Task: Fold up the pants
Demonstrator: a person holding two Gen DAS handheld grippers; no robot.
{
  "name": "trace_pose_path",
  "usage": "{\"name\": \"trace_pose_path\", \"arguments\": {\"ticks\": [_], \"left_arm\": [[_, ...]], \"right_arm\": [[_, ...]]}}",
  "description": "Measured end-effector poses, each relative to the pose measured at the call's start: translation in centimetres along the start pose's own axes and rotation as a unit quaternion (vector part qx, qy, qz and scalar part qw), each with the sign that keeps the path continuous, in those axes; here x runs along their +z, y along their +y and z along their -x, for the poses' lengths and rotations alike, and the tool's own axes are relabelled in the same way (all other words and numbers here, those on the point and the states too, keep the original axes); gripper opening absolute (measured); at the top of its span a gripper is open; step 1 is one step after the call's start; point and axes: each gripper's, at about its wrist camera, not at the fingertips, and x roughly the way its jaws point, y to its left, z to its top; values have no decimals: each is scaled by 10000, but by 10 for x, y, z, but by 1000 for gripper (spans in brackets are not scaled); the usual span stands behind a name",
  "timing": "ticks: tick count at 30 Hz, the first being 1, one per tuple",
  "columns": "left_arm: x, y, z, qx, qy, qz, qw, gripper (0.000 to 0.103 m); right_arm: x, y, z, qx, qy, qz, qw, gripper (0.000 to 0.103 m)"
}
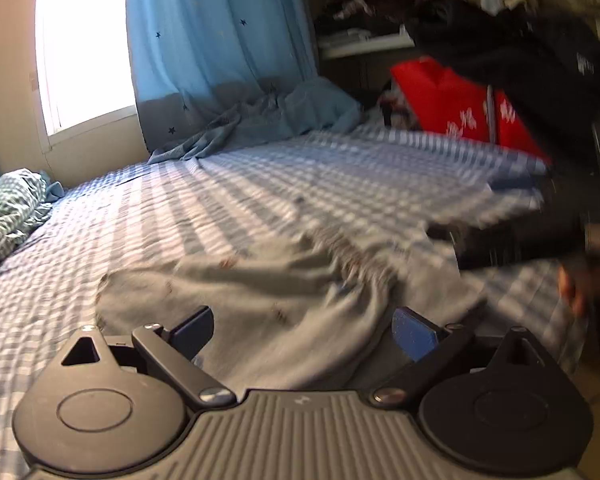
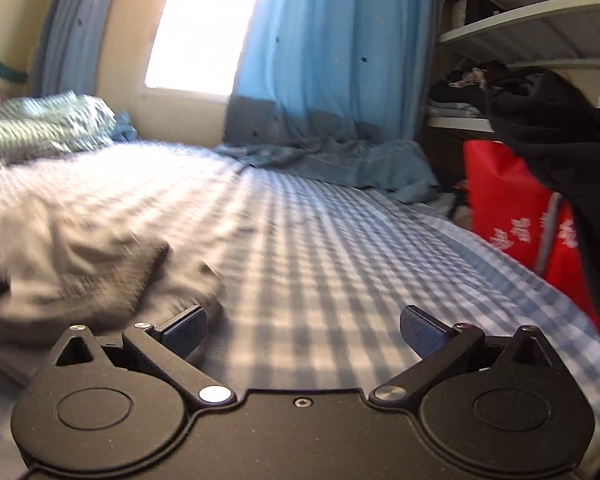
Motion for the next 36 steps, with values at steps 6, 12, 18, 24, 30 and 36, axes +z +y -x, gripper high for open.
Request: {"name": "trace_pose_path", "arguments": {"ticks": [6,12,18,24,30,36], "left_arm": [[-14,-25,-4,226,102,-1048,9942,83],[-15,-43,-13,93,252,-1454,9890,29],[-10,-31,-11,-81,287,-987,9947,7],[3,-11,5,-345,272,-392,9983,5],[17,-10,19,-752,105,-215,9969,5],[-2,-14,6,-879,469,-253,9947,19]], "right_arm": [[35,18,-40,2247,665,-320,9716,101],[48,25,-79,2390,1273,-854,9588,79],[44,10,-106,2598,1649,-1754,9352,20],[54,-8,-83,2486,1201,-1896,9422,4],[66,-27,-54,2311,916,-1846,9509,4],[42,-23,-53,1911,1271,-1568,9606,14]]}}
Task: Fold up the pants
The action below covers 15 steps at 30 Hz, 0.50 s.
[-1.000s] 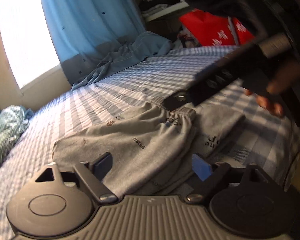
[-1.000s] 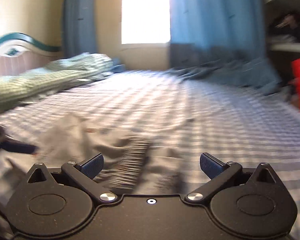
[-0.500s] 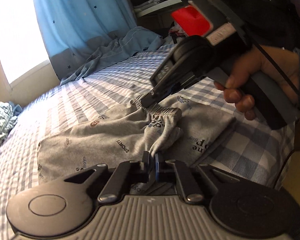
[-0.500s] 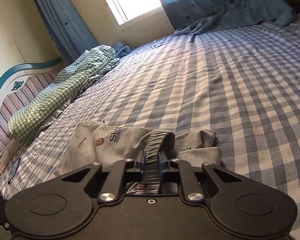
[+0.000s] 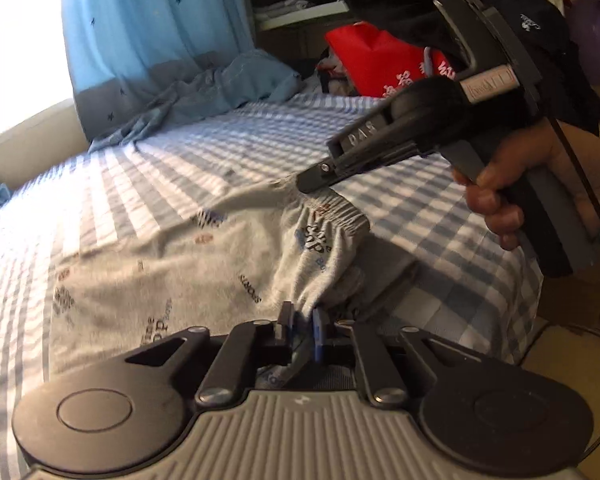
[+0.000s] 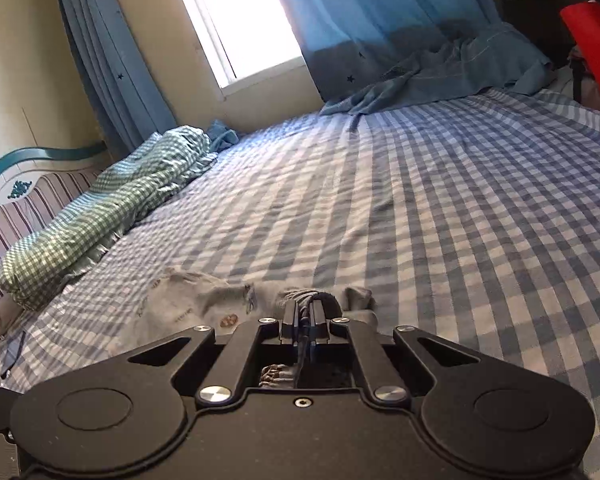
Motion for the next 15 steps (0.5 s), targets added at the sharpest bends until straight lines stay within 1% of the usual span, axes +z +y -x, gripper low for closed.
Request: {"name": "trace_pose_path", "arguments": {"ticks": [1,2,3,4,5,6,7,8,10,13,15], "left_arm": [[-1,5,4,-55,40,163,9998,36],[-1,12,11,-63,27,355,9993,47],[-1,19,19,-29,-52,580,9983,67],[0,29,28,30,-192,852,9962,79],[0,40,34,107,-319,1102,9933,84],[1,52,38,236,-437,1383,9891,94],[2,64,40,414,-544,1641,9841,102],[2,76,39,653,-643,1868,9781,103],[3,97,31,1147,-654,2114,9685,103],[6,125,8,1869,-641,2199,9553,103],[9,142,-9,2237,-543,2183,9483,103]], "right_arm": [[-6,3,-1,-185,6,137,9997,19],[-10,6,1,-369,-34,301,9989,35],[-15,11,2,-535,-125,480,9973,57],[-19,15,5,-692,-275,645,9951,69],[-22,20,6,-849,-447,789,9923,87],[-24,26,7,-1005,-603,925,9888,97],[-25,31,6,-1150,-747,1070,9848,99],[-26,38,3,-1284,-873,1213,9804,101],[-28,50,-7,-1571,-1057,1492,9705,102],[-32,62,-24,-2050,-1285,1910,9513,102],[-33,63,-36,-2404,-1319,2053,9395,102]]}}
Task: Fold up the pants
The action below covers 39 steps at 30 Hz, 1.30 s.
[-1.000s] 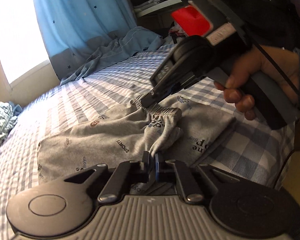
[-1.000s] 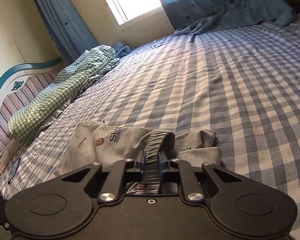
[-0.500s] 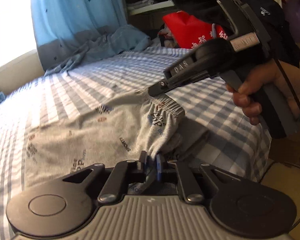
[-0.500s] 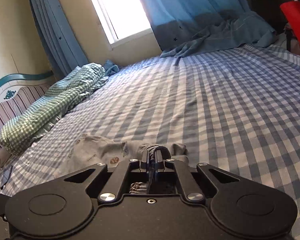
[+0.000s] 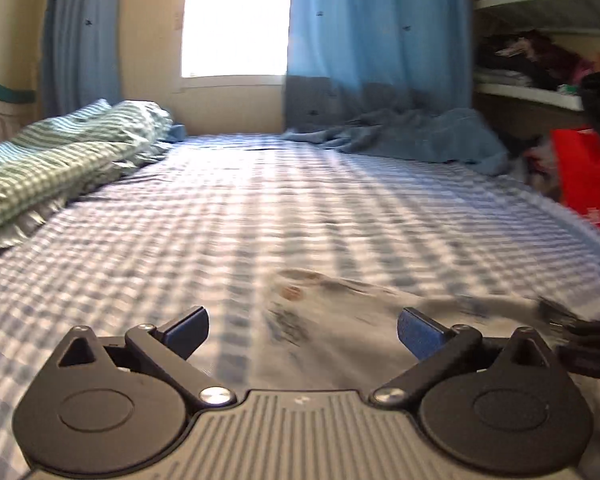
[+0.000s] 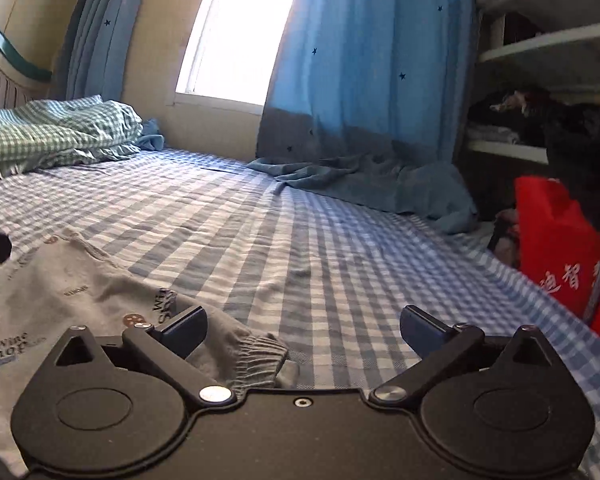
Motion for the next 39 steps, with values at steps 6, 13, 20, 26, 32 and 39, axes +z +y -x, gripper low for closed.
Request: {"name": "trace_pose_path", "arguments": {"ticks": [6,13,20,26,32,39], "left_arm": [[0,6,-70,680,679,-295,9949,103],[-8,8,-60,660,754,-317,9945,103],[-18,9,-12,415,806,-161,9958,103],[-46,5,-2,373,960,-129,9946,103],[-47,11,0,311,992,94,9945,103],[-45,13,11,338,959,2,9948,103]], "right_arm": [[-15,9,-24,-445,398,334,9977,102],[-18,9,-11,-406,213,365,9983,102],[-21,17,44,-326,-127,339,9988,102],[-47,29,51,-178,298,290,9990,102],[-46,25,51,-107,331,134,9993,102],[-36,22,64,-71,132,-47,9999,102]]}}
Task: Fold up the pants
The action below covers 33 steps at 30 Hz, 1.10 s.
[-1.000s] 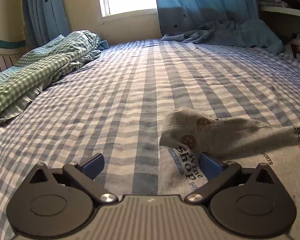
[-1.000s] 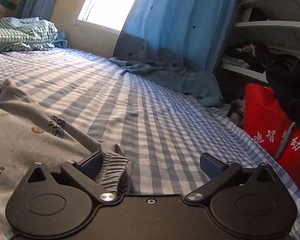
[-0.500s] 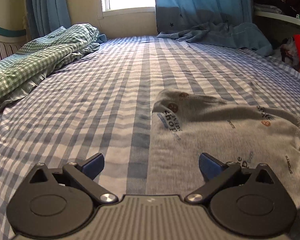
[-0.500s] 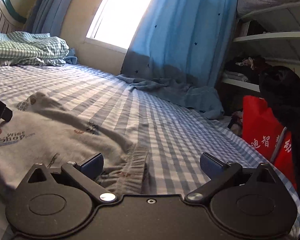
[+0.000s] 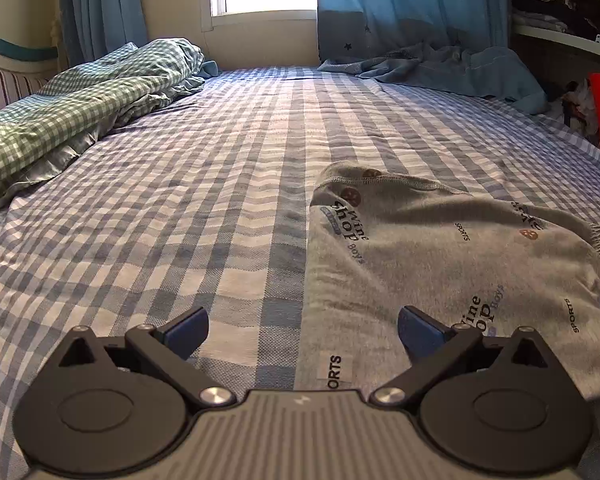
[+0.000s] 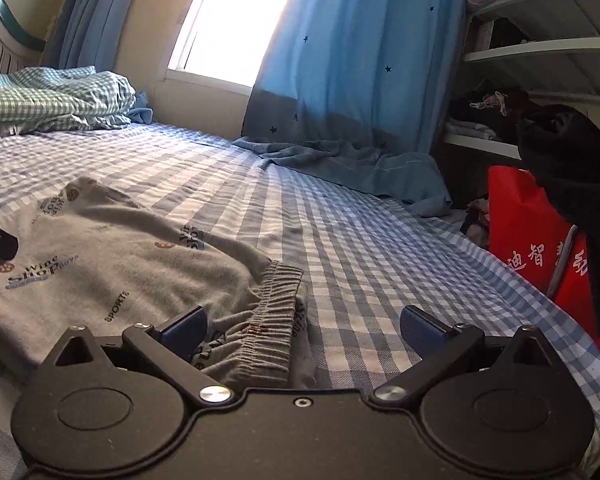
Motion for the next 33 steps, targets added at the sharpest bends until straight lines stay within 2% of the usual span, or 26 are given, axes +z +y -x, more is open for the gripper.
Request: {"name": "trace_pose_path", "arguments": {"ticks": [4,10,13,18,20,21,23,26,28,31,33], "left_arm": [[8,3,-3,-99,-81,-83,9999,103],[63,0,-35,-59,-583,-292,9979,103],[84,-8,-68,-41,-549,-404,9977,103],[88,-20,-115,188,-171,-685,9973,103],[84,-22,-118,207,-207,-712,9970,103],[83,-22,-116,225,-245,-715,9969,103],[82,-20,-109,292,-294,-783,9961,103],[79,-16,-85,418,-279,-841,9952,103],[70,-11,-65,198,-322,-830,9958,103],[51,6,-41,-643,-77,-649,9958,103],[37,18,-34,-1203,211,-360,9919,103]], "right_arm": [[-2,4,-2,166,194,77,9996,102],[19,-1,-13,267,-12,-201,9994,102],[32,-8,-37,375,165,-317,9987,102],[34,-22,-81,18,725,-540,9959,102],[28,-28,-97,-45,1056,-611,9925,102],[25,-31,-100,67,1099,-718,9913,102],[25,-38,-97,176,1051,-951,9897,102],[30,-41,-87,291,996,-902,9905,102],[34,-44,-80,525,1034,-905,9891,102],[39,-52,-77,1308,1246,-1064,9778,102],[40,-55,-78,1597,1404,-1131,9706,102]]}}
